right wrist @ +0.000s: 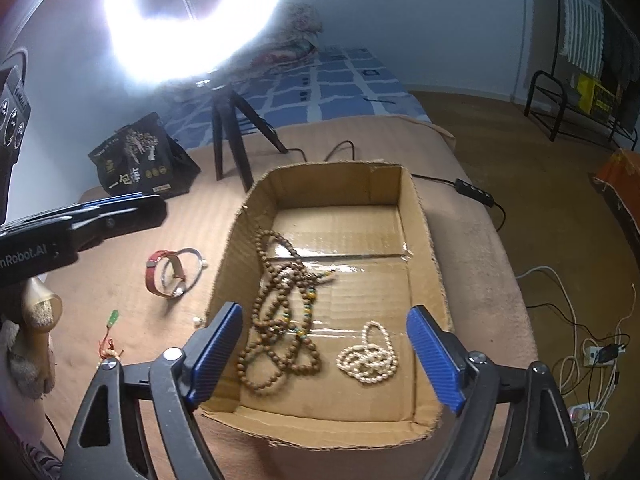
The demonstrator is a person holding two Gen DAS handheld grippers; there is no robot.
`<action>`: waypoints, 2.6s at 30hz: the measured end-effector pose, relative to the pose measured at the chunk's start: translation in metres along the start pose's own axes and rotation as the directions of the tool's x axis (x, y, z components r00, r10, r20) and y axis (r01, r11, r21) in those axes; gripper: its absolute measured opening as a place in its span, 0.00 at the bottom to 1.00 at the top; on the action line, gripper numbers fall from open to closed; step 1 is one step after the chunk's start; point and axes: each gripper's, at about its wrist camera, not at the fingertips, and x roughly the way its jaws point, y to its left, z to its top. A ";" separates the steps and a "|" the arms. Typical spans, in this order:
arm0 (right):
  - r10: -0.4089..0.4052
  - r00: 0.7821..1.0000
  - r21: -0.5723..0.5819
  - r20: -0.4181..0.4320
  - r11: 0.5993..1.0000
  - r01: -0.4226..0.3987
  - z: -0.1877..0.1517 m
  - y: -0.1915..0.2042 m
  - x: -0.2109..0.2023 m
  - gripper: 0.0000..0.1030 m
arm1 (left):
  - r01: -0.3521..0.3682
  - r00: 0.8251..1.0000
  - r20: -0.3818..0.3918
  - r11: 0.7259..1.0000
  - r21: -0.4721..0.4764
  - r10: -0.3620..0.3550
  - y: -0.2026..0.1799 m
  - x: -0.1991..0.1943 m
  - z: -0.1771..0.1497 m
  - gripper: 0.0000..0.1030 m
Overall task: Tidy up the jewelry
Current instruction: 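Open the right gripper dropping the pearls while the left gripper releases the mala into the box, then move both open grippers back toward the remaining jewelry on the blanket, then close the left gripper on the green jade pendant while the right gripper grasps the red watch strap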
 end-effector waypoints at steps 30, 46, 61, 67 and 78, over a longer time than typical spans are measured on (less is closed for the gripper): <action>0.164 0.986 -0.101 0.006 0.981 -0.163 0.018 0.108 0.015 0.86 | -0.139 0.989 -0.067 0.979 -0.149 0.131 0.155 -0.069 -0.103 0.45; 0.219 0.968 -0.116 -0.121 0.966 -0.233 0.020 0.157 0.066 0.61 | -0.108 0.975 -0.217 0.966 -0.233 0.057 0.181 -0.018 -0.139 0.40; 0.167 0.968 -0.126 -0.190 0.973 -0.193 0.023 0.177 0.114 0.42 | -0.121 0.962 -0.267 0.965 -0.233 0.056 0.184 0.012 -0.141 0.31; 0.157 0.967 -0.144 -0.201 0.972 -0.188 0.023 0.183 0.121 0.38 | -0.149 0.957 -0.274 0.970 -0.193 0.092 0.180 0.023 -0.138 0.26; 0.131 0.967 -0.153 -0.220 0.974 -0.167 0.024 0.184 0.133 0.21 | -0.171 0.956 -0.266 0.969 -0.176 0.120 0.177 0.031 -0.135 0.14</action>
